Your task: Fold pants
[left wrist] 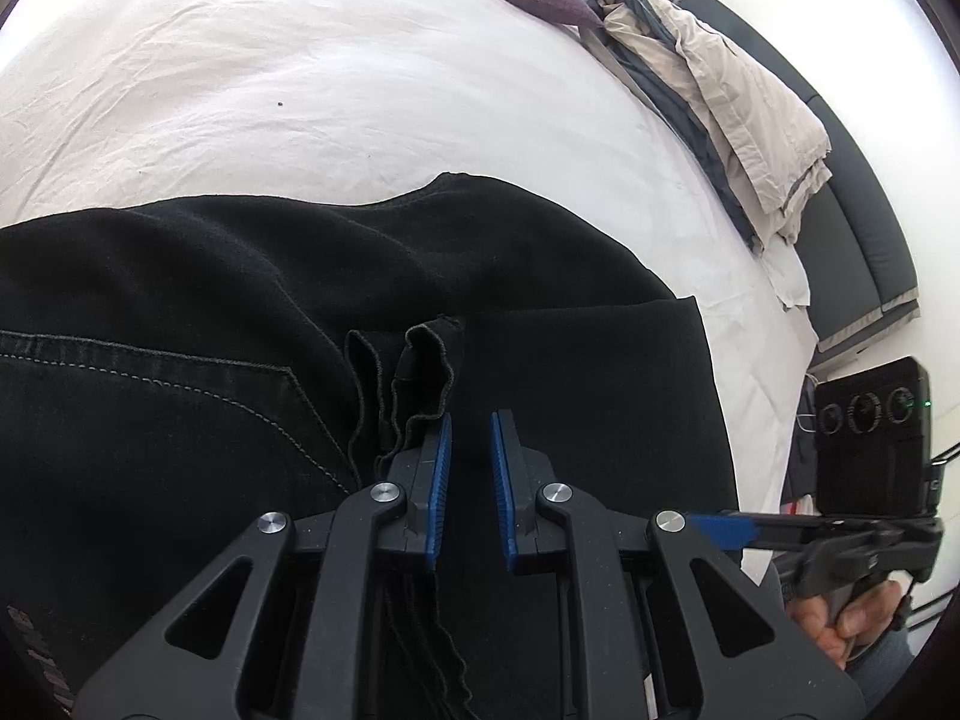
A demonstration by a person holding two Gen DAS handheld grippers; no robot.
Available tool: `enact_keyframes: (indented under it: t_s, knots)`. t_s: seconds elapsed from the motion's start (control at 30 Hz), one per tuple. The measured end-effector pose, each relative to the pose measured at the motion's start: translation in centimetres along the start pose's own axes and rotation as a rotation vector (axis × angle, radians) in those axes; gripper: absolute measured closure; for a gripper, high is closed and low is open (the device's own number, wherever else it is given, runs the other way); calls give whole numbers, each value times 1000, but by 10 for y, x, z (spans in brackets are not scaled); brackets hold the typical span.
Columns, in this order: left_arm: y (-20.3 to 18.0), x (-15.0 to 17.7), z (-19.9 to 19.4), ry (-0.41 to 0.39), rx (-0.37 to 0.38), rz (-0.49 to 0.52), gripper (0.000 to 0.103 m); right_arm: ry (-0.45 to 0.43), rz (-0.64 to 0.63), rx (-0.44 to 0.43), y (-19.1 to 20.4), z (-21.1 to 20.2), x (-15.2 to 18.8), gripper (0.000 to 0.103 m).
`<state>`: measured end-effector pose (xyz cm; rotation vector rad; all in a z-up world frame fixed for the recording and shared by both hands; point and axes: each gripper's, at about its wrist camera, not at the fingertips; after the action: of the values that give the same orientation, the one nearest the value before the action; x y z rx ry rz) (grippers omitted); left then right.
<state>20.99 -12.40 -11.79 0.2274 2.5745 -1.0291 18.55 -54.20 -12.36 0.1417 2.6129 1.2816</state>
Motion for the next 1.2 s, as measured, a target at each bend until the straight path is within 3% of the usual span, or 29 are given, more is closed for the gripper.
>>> enact_keyframes:
  t_s: [0.1,0.23,0.33,0.4,0.5,0.57,0.73,0.8,0.83,0.9,1.0,1.1,1.2]
  knots:
    - [3,1,1,-1,10,-3,90,59,-12,43,-9,20,16,29]
    - [6,2,1,-7,24,-14,90,54,-94,48,9,15,55,29]
    - [7,3,0,-9,29,-15,90,124,-95,44,15,4,76,29]
    - [8,4,-2,-12,37,-18,90,63,-130,35,25,-14,75,29]
    - [10,6,-6,-17,43,-20,90,-35,-96,1,27,-37,43,29]
    - [10,6,-8,-20,41,-21,90,-50,-100,-19,31,-36,14,29]
    - [15,10,-14,-30,45,-22,90,17,-49,-59,25,17,-56,29]
    - [17,11,-16,-30,46,-22,90,44,-15,-9,14,44,-73,30]
    - [18,11,-17,-30,43,-22,90,49,10,4,6,53,-79,37]
    - [21,12,-20,-36,50,-22,90,12,63,-18,-8,50,-90,47]
    - [23,13,-21,-48,61,-34,90,-123,179,-39,-27,25,-101,48]
    - [19,15,-25,-59,45,-30,90,-249,271,53,-41,-2,-108,47]
    - [15,23,-44,-114,26,-43,90,-346,229,161,-13,-14,-92,27]
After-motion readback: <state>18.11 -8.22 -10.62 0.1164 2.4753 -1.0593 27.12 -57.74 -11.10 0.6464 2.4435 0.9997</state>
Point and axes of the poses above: each gripper's, at about its wrist camera, not at the fingertips, and z roughly the way its jaws point, y to its left, x to its underside, and after that the axes turned 10 degrees about x, right-handed
